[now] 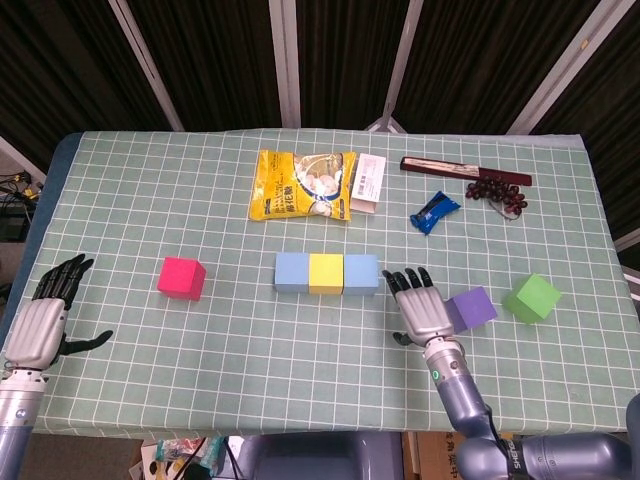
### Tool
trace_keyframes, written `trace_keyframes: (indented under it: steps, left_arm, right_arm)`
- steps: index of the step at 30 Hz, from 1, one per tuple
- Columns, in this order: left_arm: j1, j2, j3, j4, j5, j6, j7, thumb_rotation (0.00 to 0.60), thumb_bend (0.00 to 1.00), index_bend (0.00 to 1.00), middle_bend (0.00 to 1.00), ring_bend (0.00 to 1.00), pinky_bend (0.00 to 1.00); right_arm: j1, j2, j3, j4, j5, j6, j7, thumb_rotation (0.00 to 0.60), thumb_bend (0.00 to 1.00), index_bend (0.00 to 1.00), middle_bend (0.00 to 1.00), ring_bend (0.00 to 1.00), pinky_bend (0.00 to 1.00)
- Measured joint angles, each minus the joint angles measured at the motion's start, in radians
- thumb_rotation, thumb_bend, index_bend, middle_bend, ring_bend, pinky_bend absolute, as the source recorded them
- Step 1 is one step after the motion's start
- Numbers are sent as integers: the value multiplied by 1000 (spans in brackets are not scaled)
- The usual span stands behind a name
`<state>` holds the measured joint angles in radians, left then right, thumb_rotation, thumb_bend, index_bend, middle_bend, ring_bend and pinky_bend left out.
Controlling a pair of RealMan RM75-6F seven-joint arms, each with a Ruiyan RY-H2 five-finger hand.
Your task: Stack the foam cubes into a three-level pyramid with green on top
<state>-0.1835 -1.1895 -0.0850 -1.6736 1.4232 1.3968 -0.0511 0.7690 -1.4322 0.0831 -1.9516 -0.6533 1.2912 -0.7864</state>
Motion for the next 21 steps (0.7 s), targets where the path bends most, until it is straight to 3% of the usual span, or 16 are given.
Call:
trace_keyframes:
  steps: [21]
  left_arm:
    - [9,-13,-8,0,-26,23,89,600,25,0,0,0,0]
  right_arm:
    - [-177,222,-108,-79,-323,112,147,600,223,0,28,0,0]
